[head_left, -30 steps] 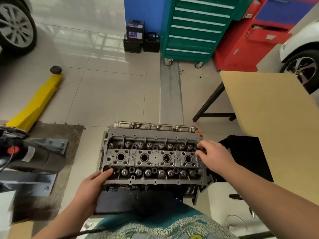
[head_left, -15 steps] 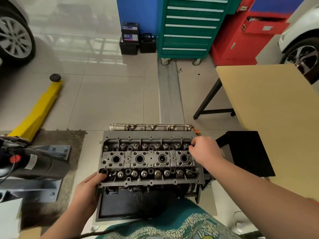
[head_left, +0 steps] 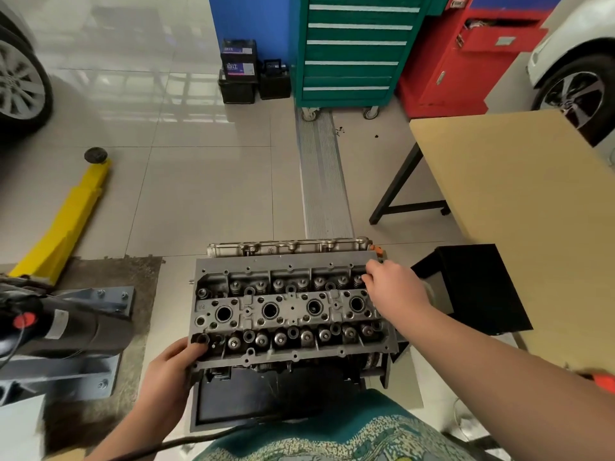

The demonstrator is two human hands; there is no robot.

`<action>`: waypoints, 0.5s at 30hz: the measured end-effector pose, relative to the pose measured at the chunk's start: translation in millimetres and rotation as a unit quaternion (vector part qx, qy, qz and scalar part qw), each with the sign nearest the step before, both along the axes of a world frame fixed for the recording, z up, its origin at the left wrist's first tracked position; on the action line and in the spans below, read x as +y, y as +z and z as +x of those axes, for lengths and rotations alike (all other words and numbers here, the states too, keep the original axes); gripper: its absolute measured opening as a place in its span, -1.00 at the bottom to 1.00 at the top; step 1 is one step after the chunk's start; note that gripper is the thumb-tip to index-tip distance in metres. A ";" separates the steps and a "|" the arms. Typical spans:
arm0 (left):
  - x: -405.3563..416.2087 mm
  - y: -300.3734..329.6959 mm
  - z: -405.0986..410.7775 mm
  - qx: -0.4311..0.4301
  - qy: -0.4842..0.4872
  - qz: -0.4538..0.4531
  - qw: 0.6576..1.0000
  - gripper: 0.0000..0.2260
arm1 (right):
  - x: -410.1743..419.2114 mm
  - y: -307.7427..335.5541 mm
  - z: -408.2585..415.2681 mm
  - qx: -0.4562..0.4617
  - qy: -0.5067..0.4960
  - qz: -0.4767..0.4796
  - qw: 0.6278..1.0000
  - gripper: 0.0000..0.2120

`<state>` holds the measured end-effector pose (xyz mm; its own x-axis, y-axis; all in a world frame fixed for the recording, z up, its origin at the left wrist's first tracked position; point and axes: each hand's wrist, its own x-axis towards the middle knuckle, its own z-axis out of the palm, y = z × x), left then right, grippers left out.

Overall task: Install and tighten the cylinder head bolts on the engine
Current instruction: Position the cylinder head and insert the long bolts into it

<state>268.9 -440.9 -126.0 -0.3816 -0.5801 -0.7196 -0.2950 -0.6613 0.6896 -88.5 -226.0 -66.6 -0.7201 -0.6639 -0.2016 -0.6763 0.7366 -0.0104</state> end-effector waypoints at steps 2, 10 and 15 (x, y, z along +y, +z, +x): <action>-14.5 6.2 -1.1 -0.021 -0.049 -0.014 0.998 -0.76 | 4.3 0.1 1.9 -0.019 -0.028 -0.026 0.999 -0.86; -49.4 57.8 -57.1 -0.004 -0.159 -0.133 0.978 -0.48 | 13.4 -5.8 -4.9 -0.301 -0.286 -0.181 0.891 -0.65; -41.5 45.8 -80.4 -0.101 -0.103 -0.148 0.978 -0.59 | 10.1 -6.5 -6.7 -0.287 -0.243 -0.111 0.920 -0.67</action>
<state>188.6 -482.4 -80.2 -0.3795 -0.7003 -0.6046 -0.5514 -0.3534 0.7556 -95.2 -215.9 -73.1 -0.7593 -0.3630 -0.5401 -0.1040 0.8870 -0.4500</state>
